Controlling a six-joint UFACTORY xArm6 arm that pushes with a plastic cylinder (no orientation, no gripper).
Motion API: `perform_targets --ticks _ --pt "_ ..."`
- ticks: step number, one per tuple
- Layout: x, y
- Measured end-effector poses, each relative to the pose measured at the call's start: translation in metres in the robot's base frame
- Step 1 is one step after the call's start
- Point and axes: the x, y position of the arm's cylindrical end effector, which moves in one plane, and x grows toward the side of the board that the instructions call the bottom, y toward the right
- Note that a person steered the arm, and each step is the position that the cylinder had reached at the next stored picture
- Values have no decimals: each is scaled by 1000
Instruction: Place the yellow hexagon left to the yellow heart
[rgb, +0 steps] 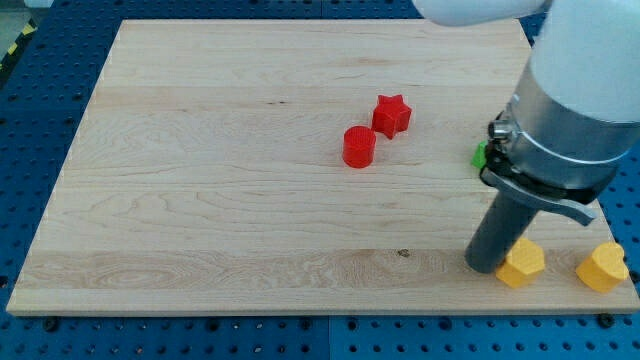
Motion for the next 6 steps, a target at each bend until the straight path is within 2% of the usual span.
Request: perform_targets --ticks 3,6 --pt "0 29" --pt "-8 34"
